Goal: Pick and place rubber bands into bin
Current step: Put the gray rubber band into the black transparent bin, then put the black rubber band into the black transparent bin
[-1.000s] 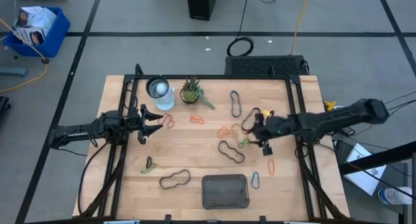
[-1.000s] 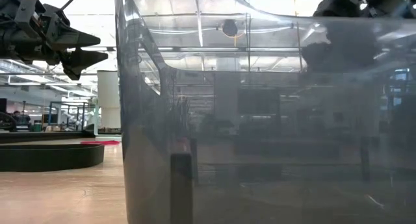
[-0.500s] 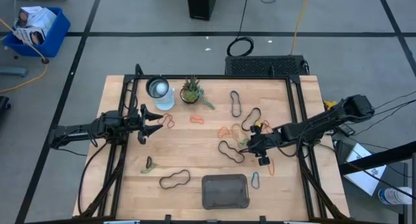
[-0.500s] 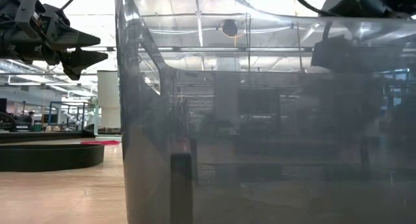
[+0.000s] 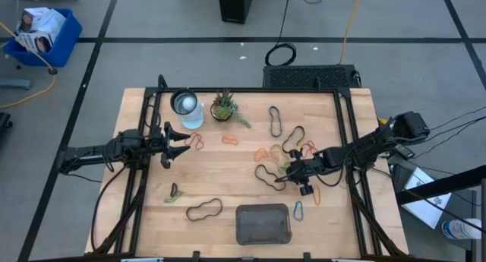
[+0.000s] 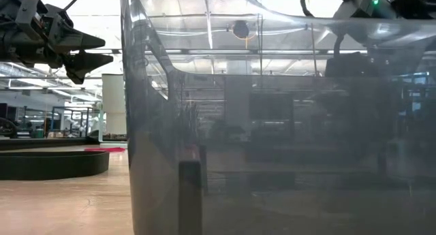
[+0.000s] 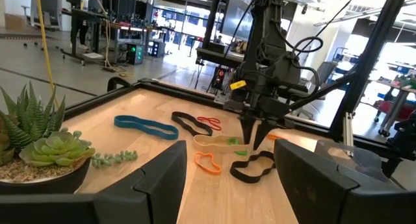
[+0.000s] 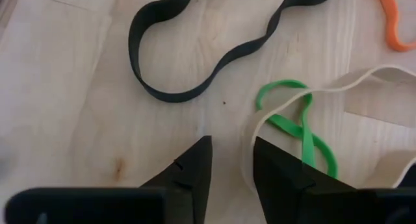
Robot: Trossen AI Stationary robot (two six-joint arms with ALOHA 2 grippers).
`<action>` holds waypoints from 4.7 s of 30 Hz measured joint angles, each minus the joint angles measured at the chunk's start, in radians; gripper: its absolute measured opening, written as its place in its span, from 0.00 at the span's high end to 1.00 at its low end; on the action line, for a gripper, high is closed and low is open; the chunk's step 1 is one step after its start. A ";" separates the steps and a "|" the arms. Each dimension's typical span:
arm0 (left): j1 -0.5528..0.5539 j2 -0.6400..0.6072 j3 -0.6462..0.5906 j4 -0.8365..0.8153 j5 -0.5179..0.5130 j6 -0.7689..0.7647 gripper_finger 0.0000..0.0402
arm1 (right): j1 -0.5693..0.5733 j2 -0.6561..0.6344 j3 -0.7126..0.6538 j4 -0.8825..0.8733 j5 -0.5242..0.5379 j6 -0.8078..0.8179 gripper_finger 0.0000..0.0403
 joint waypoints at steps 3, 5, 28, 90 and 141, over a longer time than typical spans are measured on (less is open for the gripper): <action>0.000 0.000 0.000 0.000 0.000 0.000 0.40 | 0.000 -0.003 0.000 -0.004 -0.001 0.000 0.83; 0.000 0.000 0.000 0.000 0.000 0.000 0.40 | 0.000 -0.005 -0.001 -0.006 -0.005 0.000 0.89; 0.000 0.000 0.000 0.001 0.000 0.000 0.40 | 0.003 -0.205 0.328 -0.015 0.181 -0.002 1.00; 0.000 0.000 0.000 -0.001 -0.024 0.000 0.40 | 0.331 0.555 0.881 -0.446 -0.197 0.483 1.00; 0.000 0.000 0.000 0.000 -0.024 0.000 0.40 | 0.123 0.091 0.866 -0.721 0.201 0.473 0.60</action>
